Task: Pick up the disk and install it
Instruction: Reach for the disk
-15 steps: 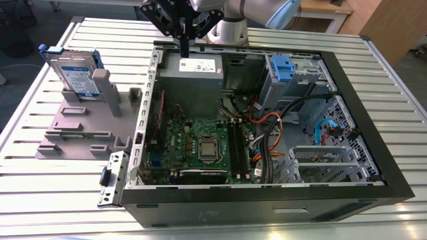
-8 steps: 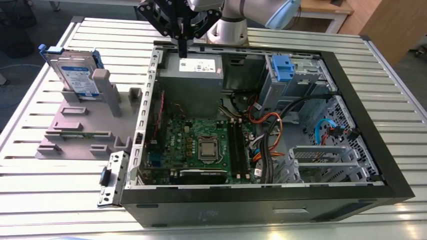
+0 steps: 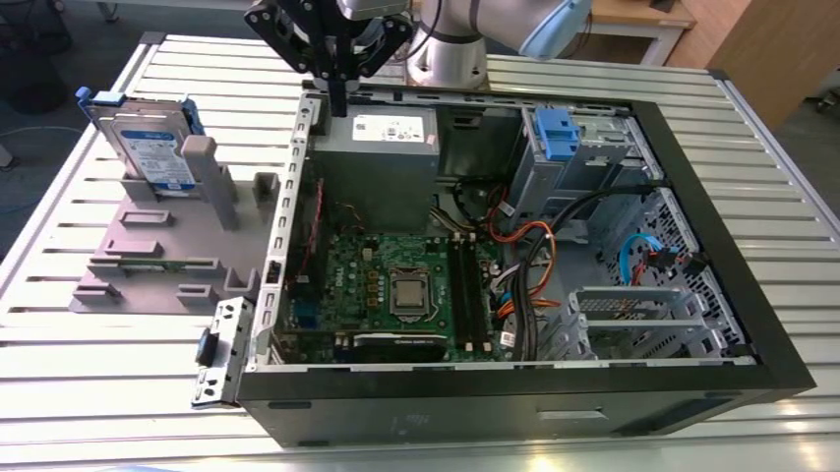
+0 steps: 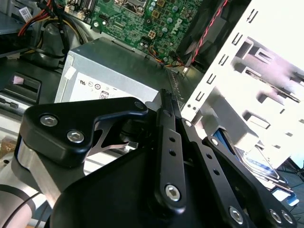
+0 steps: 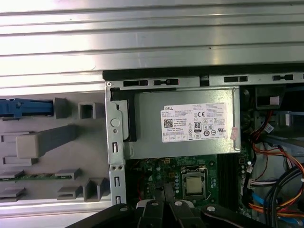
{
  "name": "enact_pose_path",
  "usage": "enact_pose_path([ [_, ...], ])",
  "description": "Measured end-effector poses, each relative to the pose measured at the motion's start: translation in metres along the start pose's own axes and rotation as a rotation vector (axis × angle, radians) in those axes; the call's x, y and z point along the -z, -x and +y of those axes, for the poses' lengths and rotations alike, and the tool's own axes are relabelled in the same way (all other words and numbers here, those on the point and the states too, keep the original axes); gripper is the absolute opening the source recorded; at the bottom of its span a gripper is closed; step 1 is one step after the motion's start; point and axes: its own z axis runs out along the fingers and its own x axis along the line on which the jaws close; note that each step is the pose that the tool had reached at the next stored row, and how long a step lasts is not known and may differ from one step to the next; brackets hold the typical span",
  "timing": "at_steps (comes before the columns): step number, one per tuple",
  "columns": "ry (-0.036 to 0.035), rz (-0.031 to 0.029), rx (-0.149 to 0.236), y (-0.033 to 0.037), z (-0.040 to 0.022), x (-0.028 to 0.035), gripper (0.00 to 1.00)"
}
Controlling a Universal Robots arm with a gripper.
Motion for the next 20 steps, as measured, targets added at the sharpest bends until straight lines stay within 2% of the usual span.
enact_pose_path([
  [20,-0.0021,-0.0001,0.0,-0.0055,-0.0004,-0.0001,0.11],
])
